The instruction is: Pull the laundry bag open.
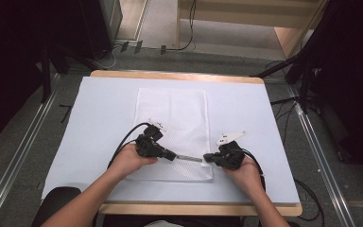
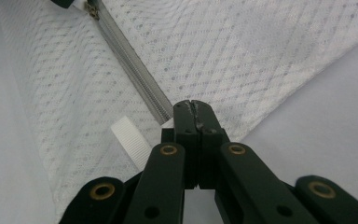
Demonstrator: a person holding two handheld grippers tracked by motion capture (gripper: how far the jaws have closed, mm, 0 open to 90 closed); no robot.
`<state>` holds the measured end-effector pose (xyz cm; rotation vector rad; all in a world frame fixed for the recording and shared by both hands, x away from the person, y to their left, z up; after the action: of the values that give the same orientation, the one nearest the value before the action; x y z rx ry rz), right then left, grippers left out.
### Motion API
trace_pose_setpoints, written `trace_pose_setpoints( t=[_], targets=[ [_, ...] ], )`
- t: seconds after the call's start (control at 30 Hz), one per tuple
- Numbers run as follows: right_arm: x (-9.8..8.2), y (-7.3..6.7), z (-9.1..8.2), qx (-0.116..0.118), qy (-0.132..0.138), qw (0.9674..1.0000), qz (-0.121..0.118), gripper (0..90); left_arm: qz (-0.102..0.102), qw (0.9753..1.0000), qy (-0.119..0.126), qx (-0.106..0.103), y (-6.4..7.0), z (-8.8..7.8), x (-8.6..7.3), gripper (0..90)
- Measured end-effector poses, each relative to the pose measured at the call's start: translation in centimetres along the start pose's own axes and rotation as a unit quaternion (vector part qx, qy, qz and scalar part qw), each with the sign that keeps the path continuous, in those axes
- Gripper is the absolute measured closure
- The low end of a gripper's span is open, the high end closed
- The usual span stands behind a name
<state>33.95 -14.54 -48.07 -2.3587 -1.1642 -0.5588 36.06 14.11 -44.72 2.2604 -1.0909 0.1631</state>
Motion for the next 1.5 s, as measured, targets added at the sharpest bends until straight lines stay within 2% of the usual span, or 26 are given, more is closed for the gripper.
trace_pose_setpoints(
  t=[0.4, 0.5, 0.67, 0.83, 0.97, 1.03, 1.2, 1.23, 1.33, 1.5],
  targets=[
    [0.0, 0.2, 0.0, 0.010, 0.000, 0.9999, -0.001, 90.0, -0.005, 1.0000, -0.004, 0.007, -0.2, -1.2, -1.6, 88.1],
    [0.0, 0.2, 0.0, 0.010, -0.001, 1.0000, 0.000, 90.0, -0.012, 0.9999, -0.005, 0.010, -0.7, -1.9, -2.3, 88.1],
    [0.1, 0.3, 0.0, 0.013, -0.002, 0.9999, 0.000, 90.0, -0.024, 0.9996, 0.006, 0.016, -1.4, -3.2, -3.6, 88.1],
    [0.0, 0.4, 0.0, 0.014, -0.001, 0.9999, 0.000, 90.0, -0.029, 0.9993, 0.011, 0.021, -2.2, -4.4, -4.8, 88.1],
    [0.0, 0.5, 0.0, 0.018, 0.001, 0.9998, -0.002, 90.0, -0.036, 0.9989, 0.007, 0.028, -2.6, -4.9, -5.8, 88.1],
    [0.0, 0.5, 0.0, 0.019, 0.000, 0.9998, -0.002, 90.0, -0.043, 0.9985, 0.004, 0.032, -2.9, -5.2, -6.4, 88.1],
    [0.0, 0.7, 0.0, 0.027, -0.002, 0.9996, 0.003, 90.0, -0.055, 0.9976, 0.016, 0.039, -3.4, -6.2, -7.5, 88.1],
    [0.1, 0.7, 0.0, 0.027, -0.002, 0.9996, 0.001, 90.0, -0.057, 0.9972, 0.017, 0.046, -3.6, -6.3, -7.8, 88.1],
    [0.1, 0.8, 0.0, 0.032, -0.005, 0.9995, 0.000, 90.0, -0.069, 0.9961, 0.019, 0.052, -4.0, -6.8, -8.5, 88.1],
    [0.1, 0.9, 0.0, 0.034, -0.005, 0.9994, -0.002, 90.0, -0.094, 0.9937, 0.029, 0.052, -4.9, -7.8, -10.3, 88.0]
  ],
)
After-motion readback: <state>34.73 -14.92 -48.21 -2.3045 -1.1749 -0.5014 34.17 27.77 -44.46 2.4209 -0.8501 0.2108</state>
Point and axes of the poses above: each handheld gripper's, and its own axes: z roughly forward along the jaws, x roughly out of its top, y roughly to its right, the point moved 1 cm from there along z, roughly forward along the jaws, and after that the axes turned 10 degrees about -y, right-handed, at the moved point
